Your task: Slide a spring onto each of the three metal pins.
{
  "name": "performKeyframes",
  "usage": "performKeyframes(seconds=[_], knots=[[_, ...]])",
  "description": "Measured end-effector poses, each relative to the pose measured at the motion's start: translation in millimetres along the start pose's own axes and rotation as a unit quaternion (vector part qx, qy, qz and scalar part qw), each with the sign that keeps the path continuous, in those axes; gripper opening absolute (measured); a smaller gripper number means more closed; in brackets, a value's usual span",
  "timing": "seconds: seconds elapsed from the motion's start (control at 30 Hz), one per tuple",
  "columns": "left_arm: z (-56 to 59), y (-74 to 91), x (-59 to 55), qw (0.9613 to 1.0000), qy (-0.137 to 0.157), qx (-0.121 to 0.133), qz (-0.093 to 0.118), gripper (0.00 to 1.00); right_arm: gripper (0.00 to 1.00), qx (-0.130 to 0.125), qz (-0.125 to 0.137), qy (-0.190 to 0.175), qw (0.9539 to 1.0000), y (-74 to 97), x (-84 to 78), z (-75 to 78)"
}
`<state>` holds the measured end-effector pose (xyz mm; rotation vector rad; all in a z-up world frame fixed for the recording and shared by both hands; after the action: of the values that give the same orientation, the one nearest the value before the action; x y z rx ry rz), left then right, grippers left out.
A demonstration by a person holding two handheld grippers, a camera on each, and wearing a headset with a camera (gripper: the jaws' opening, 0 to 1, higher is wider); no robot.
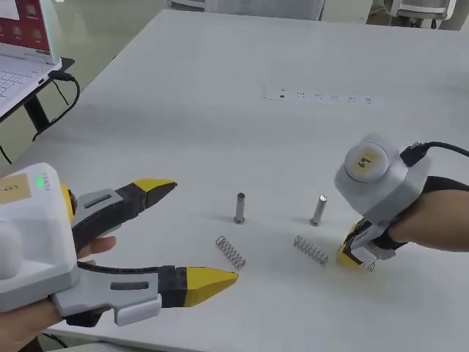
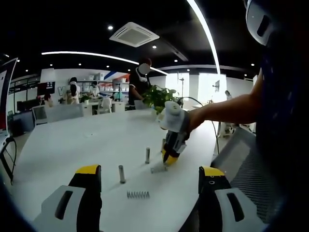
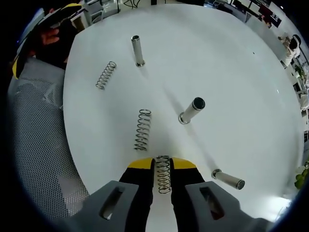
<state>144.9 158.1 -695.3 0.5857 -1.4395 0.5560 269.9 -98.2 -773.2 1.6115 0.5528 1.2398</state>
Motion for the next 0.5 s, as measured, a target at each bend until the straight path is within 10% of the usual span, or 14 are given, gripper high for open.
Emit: performKeyframes(seconds=[0.5], knots=[[0.9,-0.8,-1.3,1.0000,-0.001,-0.004,-0.009,0.79,0.08,-0.013,0.020,-0.024,0.9994,9.0,-6.0,0.3]])
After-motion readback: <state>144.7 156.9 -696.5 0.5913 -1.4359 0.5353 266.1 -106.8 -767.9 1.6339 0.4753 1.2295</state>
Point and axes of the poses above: the centre of the closed fingertips' face, and the gripper's own axes: y roughly backward along the fingers, z roughly to its right, x roughly out of its top, the point moved 9 cm from there along y, roughly backward along the fingers, and after that the axes turned 10 degrees about z, right-handed, at the moved point
